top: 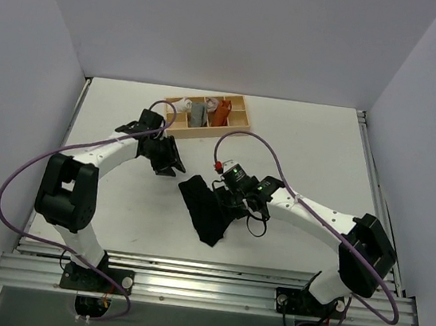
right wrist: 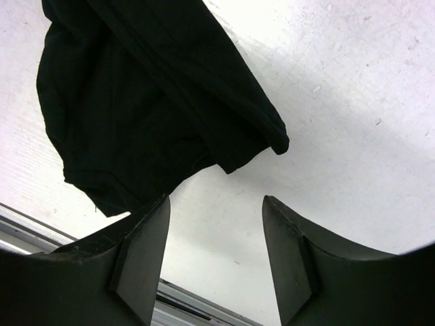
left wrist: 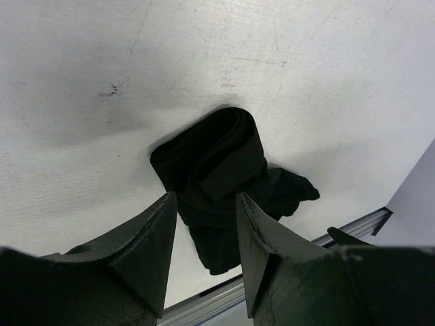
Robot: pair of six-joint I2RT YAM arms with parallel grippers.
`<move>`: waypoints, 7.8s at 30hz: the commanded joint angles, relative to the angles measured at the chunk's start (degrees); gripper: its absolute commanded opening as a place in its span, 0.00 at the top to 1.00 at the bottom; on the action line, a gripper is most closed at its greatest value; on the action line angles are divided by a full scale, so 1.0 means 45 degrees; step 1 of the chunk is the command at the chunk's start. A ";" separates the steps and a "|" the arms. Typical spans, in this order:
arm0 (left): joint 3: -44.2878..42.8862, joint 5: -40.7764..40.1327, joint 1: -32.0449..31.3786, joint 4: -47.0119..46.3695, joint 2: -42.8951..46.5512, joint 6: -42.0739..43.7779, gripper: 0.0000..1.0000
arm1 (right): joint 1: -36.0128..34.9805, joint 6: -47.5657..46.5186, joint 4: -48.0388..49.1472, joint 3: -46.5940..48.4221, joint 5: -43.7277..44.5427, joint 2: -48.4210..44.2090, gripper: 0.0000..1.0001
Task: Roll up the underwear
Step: Fold the underwear
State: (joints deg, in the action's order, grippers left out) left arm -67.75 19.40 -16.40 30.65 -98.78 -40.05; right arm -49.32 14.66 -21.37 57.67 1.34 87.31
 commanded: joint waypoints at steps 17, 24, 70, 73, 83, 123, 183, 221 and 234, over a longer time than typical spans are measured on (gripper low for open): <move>0.1851 0.2975 -0.0593 -0.4117 -0.0528 -0.2057 0.56 | 0.0706 -0.3120 -0.0721 0.1851 -0.0433 0.2277 0.40; 0.2183 0.2779 -0.0573 -0.4487 -0.1563 -0.1724 0.57 | 0.0686 -0.3841 -0.0389 0.2126 -0.0650 0.2882 0.39; 0.1911 0.2682 0.0032 -0.3570 -0.1525 -0.1080 0.58 | -0.0622 -0.0757 0.0218 0.1188 0.3080 0.2786 0.97; 0.1676 0.2662 0.0032 -0.3258 -0.1661 -0.0904 0.58 | -0.0641 -0.0834 -0.0484 0.1772 0.3139 0.2708 1.00; 0.1500 0.2642 0.0305 -0.3199 -0.1876 -0.0728 0.58 | -0.1285 -0.0330 -0.2713 0.4351 0.1326 0.3371 1.00; 0.0619 -0.0424 0.0891 0.1566 0.2280 0.1147 0.62 | -0.4118 0.3540 -0.2849 0.4878 0.0053 0.5031 1.00; 0.8181 0.1688 -0.1452 -0.2889 0.5875 -0.2897 0.63 | -0.4568 0.5844 -0.1519 0.5990 -0.0612 0.5170 0.77; 1.0914 0.2759 -0.1315 -0.3374 0.9315 -0.3990 0.55 | -0.2126 0.5455 -0.5624 1.2224 0.2924 0.9133 0.64; 1.0973 0.2994 -0.1335 -0.3921 0.8749 -0.4088 0.55 | -0.2419 0.5181 -0.5213 1.2535 0.2885 0.9894 0.58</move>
State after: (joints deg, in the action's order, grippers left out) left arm -18.39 31.70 -22.09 15.64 -58.61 -58.30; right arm -60.25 38.70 -43.38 111.81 12.12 129.88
